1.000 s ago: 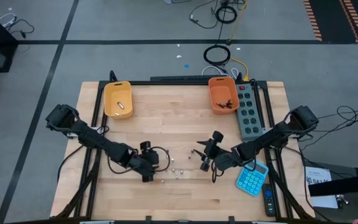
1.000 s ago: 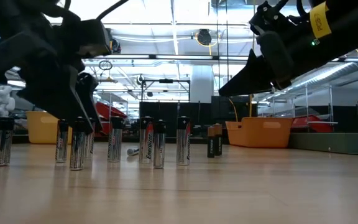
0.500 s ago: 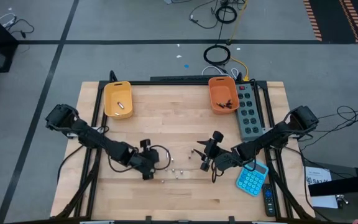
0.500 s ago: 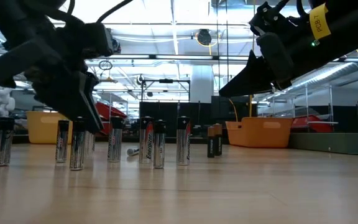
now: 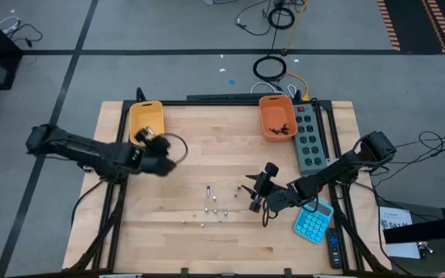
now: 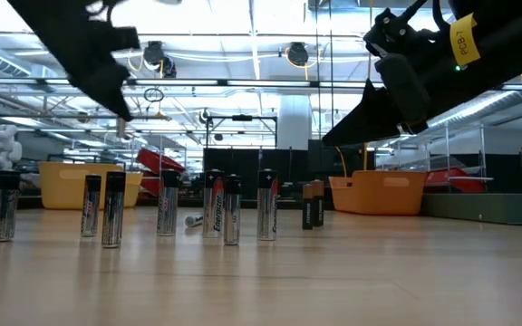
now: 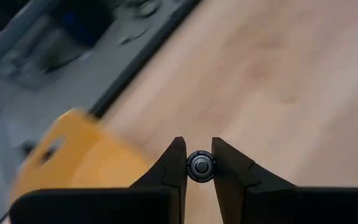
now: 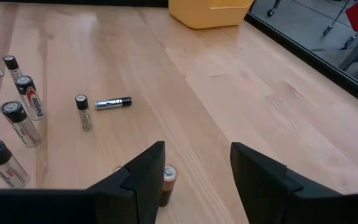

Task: Sort batteries
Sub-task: Put the silver battery into the yellow bin

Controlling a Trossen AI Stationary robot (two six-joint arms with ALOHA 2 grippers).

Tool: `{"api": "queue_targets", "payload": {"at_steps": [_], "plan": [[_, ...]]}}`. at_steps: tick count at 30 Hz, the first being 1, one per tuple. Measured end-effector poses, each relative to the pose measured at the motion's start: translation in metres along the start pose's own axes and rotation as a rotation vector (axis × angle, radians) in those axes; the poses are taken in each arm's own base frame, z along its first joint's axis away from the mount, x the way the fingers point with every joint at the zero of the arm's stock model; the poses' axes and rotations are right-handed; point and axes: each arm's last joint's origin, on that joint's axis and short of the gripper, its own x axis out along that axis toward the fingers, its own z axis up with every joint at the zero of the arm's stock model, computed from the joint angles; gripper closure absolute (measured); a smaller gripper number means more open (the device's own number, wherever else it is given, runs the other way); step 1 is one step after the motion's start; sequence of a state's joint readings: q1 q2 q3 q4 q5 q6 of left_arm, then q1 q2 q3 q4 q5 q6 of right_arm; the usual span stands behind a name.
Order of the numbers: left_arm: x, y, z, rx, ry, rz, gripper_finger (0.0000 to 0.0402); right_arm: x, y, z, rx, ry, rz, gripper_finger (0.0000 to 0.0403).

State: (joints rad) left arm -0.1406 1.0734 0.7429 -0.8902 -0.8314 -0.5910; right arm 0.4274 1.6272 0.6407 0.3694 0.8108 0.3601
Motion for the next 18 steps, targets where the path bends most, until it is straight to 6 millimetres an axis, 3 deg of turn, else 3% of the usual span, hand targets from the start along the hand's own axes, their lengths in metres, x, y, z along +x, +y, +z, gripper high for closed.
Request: {"api": "queue_targets", "payload": {"at_steps": [6,13,18], "plan": [[0.016,0.030,-0.003,-0.049,0.136,0.165,0.0342,0.000,0.000,0.000,0.002,0.000,0.000,0.0229],[0.027,0.039,0.000,-0.078,0.183,0.199,0.0199,0.000,0.000,0.000,0.001,0.000,0.000,0.0229],[0.027,0.030,0.005,-0.041,0.179,0.038,0.0163,0.000,0.000,0.000,-0.002,0.001,0.000,0.0229]]}}
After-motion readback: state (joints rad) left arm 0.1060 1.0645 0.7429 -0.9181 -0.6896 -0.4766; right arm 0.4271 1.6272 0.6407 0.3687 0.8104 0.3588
